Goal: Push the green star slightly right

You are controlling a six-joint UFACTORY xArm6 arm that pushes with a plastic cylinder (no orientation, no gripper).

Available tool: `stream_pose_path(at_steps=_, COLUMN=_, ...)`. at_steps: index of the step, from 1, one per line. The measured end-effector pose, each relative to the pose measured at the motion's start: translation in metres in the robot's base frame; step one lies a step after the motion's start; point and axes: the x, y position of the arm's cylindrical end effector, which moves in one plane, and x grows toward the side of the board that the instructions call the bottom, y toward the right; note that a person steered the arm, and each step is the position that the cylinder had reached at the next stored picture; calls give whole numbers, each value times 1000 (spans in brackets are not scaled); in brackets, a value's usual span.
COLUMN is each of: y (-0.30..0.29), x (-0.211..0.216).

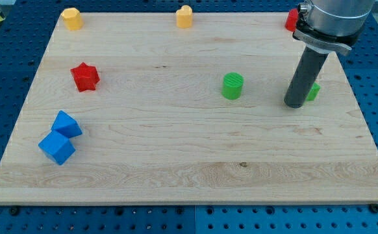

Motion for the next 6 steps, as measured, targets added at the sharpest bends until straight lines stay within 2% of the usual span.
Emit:
stream_pose_path(at_steps=2, y=-53, x=-8)
stream_pose_path(at_steps=3, y=-49, x=-28)
stream_pose_path(at_steps=6, y=25, x=-29)
